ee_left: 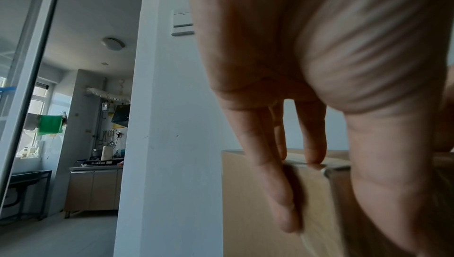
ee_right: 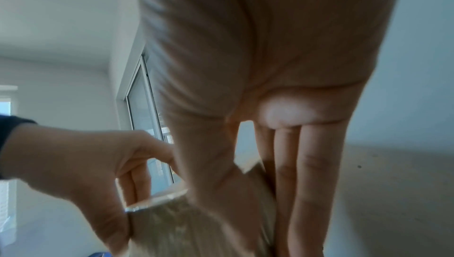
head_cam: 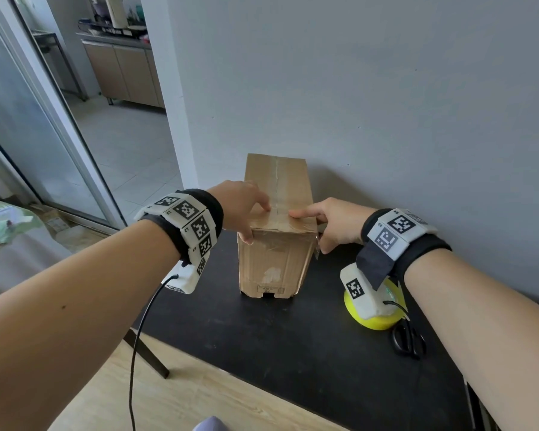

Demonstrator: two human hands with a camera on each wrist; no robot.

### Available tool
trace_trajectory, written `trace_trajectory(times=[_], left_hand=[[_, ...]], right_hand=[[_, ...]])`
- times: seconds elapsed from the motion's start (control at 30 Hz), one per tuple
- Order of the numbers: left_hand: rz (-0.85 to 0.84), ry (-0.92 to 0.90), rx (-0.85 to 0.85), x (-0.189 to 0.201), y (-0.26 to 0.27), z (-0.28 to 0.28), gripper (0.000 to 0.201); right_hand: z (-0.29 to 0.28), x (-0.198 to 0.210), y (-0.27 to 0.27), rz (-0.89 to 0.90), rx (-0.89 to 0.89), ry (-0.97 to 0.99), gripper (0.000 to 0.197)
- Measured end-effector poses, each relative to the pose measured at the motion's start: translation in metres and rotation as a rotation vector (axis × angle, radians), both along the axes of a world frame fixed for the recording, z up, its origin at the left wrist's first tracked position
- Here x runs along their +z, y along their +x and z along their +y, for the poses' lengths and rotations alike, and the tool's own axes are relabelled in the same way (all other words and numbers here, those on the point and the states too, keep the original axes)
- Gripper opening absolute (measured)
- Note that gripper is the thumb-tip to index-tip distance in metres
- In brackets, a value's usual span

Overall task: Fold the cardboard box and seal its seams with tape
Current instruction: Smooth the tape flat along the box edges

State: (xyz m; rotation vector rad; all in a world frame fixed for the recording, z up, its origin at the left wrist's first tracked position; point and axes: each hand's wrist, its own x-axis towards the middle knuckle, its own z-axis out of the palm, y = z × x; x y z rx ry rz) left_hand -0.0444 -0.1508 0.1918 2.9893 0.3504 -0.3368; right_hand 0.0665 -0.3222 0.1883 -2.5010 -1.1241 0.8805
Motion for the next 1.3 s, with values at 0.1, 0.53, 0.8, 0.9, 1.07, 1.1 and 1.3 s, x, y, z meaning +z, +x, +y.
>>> trace_trajectory(times=[0.1, 0.53, 0.8, 0.9, 1.07, 1.1, 1.3], left_hand=[[0.006, 0.004, -0.002, -0.001, 0.001, -0.001, 0.072], [0.003, 0.003, 0.006, 0.0, 0.0, -0.001, 0.072], [-0.003, 0.003, -0.001, -0.001, 0.001, -0.004, 0.072], [-0.009, -0.012, 0.008, -0.001, 0.0, -0.003, 0.072], [-0.012, 0.013, 0.001, -0.002, 0.002, -0.004, 0.072], [-0.012, 0.02, 0.0, -0.002, 0.003, -0.004, 0.072], [-0.015, 0.013, -0.006, -0.004, 0.004, -0.001, 0.073]], right_hand=[[0.001, 0.004, -0.001, 0.097, -0.048, 0.038, 0.078], [-0.001, 0.003, 0.001, -0.009, -0.016, 0.01, 0.08], [-0.003, -0.006, -0.003, -0.176, -0.033, 0.07, 0.077], [0.001, -0.008, -0.004, -0.236, -0.041, 0.063, 0.075], [0.002, -0.013, -0.009, -0.323, -0.097, 0.116, 0.064], [0.001, -0.014, -0.012, -0.351, -0.115, 0.134, 0.063], [0.001, -0.017, -0.019, -0.368, -0.146, 0.154, 0.062]])
